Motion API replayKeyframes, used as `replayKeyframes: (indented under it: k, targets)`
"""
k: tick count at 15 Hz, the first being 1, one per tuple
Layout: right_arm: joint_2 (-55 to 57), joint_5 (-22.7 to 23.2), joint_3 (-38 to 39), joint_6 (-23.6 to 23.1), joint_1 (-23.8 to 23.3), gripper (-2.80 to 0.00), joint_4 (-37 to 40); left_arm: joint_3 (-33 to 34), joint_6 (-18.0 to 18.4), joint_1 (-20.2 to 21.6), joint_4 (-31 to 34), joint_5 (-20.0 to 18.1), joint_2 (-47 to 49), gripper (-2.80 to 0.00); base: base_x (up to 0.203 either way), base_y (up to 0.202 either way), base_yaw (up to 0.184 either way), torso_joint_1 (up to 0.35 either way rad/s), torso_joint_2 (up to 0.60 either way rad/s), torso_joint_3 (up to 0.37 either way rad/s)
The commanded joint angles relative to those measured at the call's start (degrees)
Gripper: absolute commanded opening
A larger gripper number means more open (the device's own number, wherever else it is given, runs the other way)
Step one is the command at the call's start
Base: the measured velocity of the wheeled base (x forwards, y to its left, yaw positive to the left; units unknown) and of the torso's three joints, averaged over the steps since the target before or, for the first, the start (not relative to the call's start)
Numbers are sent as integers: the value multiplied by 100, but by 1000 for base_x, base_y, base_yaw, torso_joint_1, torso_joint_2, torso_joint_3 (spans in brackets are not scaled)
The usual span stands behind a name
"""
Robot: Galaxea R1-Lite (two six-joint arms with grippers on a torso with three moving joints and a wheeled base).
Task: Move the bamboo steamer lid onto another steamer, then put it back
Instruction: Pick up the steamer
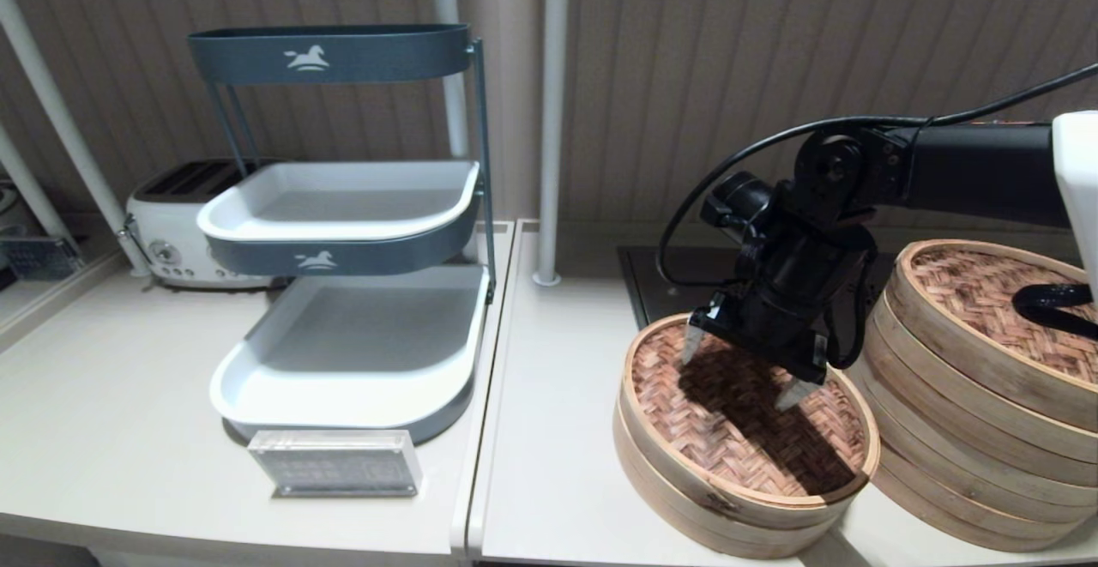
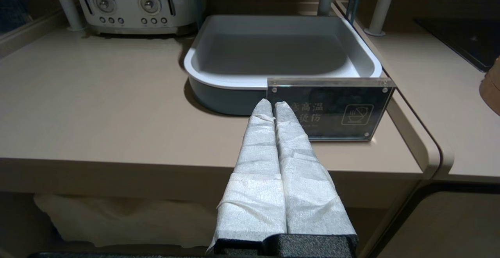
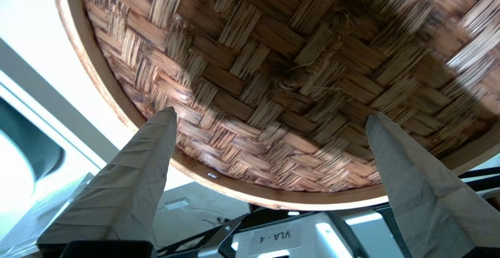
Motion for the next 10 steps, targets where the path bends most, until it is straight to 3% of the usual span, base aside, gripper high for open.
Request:
replayKeyframes:
  k: [1,6,10]
  targets:
    - [-55,68,1,58,-7,0,44,158,0,0,-10,0,-2,-280,0,0,0,0,0,0]
    - [-139,56,1,54,-38,0,471,158,0,0,-10,0,-2,-280,0,0,0,0,0,0]
    - [104,42,1,-3,-349,0,549,158,0,0,-9,0,-2,-280,0,0,0,0,0,0]
